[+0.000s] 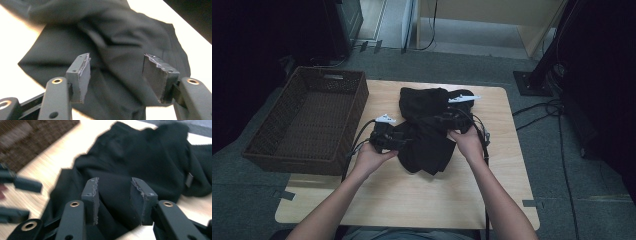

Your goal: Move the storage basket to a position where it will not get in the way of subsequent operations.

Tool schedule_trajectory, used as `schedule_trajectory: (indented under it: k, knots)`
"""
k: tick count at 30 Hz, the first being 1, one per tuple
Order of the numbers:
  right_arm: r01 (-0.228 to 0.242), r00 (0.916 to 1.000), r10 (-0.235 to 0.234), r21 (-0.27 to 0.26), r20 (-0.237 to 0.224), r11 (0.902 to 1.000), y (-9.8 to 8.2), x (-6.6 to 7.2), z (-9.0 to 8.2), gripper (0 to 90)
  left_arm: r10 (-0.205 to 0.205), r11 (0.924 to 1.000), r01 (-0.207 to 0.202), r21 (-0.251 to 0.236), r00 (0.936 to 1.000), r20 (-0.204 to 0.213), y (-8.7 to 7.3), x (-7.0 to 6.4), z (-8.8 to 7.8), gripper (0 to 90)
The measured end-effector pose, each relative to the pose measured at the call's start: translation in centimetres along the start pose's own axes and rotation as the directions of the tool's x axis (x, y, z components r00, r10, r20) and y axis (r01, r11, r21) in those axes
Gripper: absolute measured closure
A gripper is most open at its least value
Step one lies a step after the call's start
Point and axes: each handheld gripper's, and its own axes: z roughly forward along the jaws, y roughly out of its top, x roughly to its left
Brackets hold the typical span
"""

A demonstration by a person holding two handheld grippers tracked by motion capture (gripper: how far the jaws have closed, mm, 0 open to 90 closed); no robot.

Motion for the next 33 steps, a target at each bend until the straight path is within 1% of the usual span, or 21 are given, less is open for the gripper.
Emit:
schedule_trajectory:
  k: [2,3,5,8,9,11,12,14,18,19,21,22,23,24,25,26,28,29,31,32,33]
  knots:
    - [-0.022,0.9997,0.022,0.007,0.01,0.9997,-1.0,-1.0,0.0,59.1,0.017,0.9999,-0.017,0.002,0.9998,-0.007,1.2,-0.2,0.6,36.0]
    - [-0.041,0.9991,0.04,0.013,0.016,0.9991,-1.7,-1.5,0.1,59.1,0.013,0.9998,-0.013,0.012,0.9999,-0.004,1.7,-0.1,0.9,34.7]
    - [-0.057,0.9982,0.056,0.021,0.021,0.9982,-2.6,-2.3,0.3,59.1,0.001,0.9997,-0.001,0.025,0.9999,-0.011,2.2,0.3,1.8,33.8]
    - [-0.092,0.9956,0.091,0.028,0.022,0.9954,-4.1,-3.1,0.8,57.4,0.004,0.9967,0.0,0.082,0.9991,-0.042,2.5,1.2,3.7,34.4]
    - [-0.103,0.9945,0.103,0.025,0.02,0.9943,-4.5,-3.2,1.0,55.8,-0.004,0.9948,0.008,0.101,0.999,-0.045,2.3,1.6,4.2,36.0]
    - [-0.121,0.9926,0.121,0.016,-0.006,0.9925,-5.2,-3.4,1.6,49.7,0.003,0.9904,0.005,0.138,0.9982,-0.06,1.9,2.1,5.2,42.6]
    - [-0.147,0.9888,0.147,0.007,-0.023,0.9891,-5.9,-3.3,2.5,41.7,0.023,0.9877,-0.011,0.156,0.997,-0.073,1.6,2.2,5.6,50.7]
    - [-0.149,0.9886,0.149,0.008,-0.02,0.9888,-6.1,-3.2,2.9,40.0,0.038,0.9859,-0.024,0.165,0.9961,-0.08,1.1,2.5,6.0,52.4]
    - [-0.162,0.9861,0.163,0.015,-0.032,0.9866,-6.5,-2.2,4.7,36.6,0.019,0.9912,-0.007,0.132,0.9959,-0.088,0.4,3.3,6.1,64.0]
    - [-0.161,0.986,0.161,0.012,-0.041,0.9869,-6.5,-1.9,5.2,36.6,0.013,0.9919,-0.001,0.127,0.9959,-0.089,0.3,3.4,6.0,69.5]
    - [-0.168,0.9842,0.169,0.015,-0.053,0.9856,-6.5,-1.5,5.6,37.7,-0.005,0.992,0.016,0.125,0.9968,-0.08,0.0,3.8,5.8,79.6]
    - [-0.173,0.9827,0.173,0.01,-0.064,0.9848,-6.5,-1.1,5.7,38.2,-0.009,0.9912,0.018,0.131,0.9973,-0.072,0.0,4.0,5.7,85.1]
    - [-0.177,0.9806,0.177,0.003,-0.084,0.9841,-6.5,-0.7,5.7,39.3,-0.025,0.9917,0.032,0.124,0.9978,-0.061,-0.3,4.1,5.8,89.2]
    - [-0.177,0.9806,0.177,0.003,-0.084,0.9841,-6.5,-0.7,5.7,39.3,-0.025,0.9917,0.032,0.124,0.9978,-0.061,-0.3,4.1,5.8,89.4]
    - [-0.159,0.9824,0.158,-0.006,-0.099,0.9872,-6.8,0.0,6.0,38.6,-0.029,0.9916,0.035,0.125,0.9983,-0.05,-0.4,3.9,5.9,89.6]
    - [-0.159,0.9824,0.158,-0.006,-0.099,0.9872,-6.8,0.0,6.0,38.6,-0.029,0.9916,0.035,0.125,0.9983,-0.05,-0.4,3.9,5.9,89.8]
    - [-0.14,0.9852,0.141,0.013,-0.098,0.99,-6.9,0.5,6.7,40.1,-0.039,0.992,0.043,0.118,0.9987,-0.031,-0.4,3.7,6.0,90.0]
    - [-0.146,0.9838,0.147,0.02,-0.103,0.9891,-6.9,0.7,7.1,42.0,-0.04,0.9917,0.042,0.122,0.999,-0.019,-0.4,3.6,6.1,90.0]
    - [-0.162,0.9796,0.163,0.024,-0.117,0.9865,-6.8,1.0,7.7,48.5,-0.035,0.9921,0.034,0.121,0.9994,0.001,-0.5,3.1,6.2,90.0]
    - [-0.167,0.9788,0.169,0.021,-0.116,0.9857,-6.8,1.1,8.0,55.4,-0.029,0.9925,0.029,0.118,0.9996,0.003,-0.6,2.9,6.2,90.0]
    - [-0.181,0.9749,0.182,0.026,-0.128,0.9832,-6.8,1.2,8.2,64.7,-0.027,0.993,0.026,0.115,0.9996,0.003,-0.7,2.8,6.1,90.0]
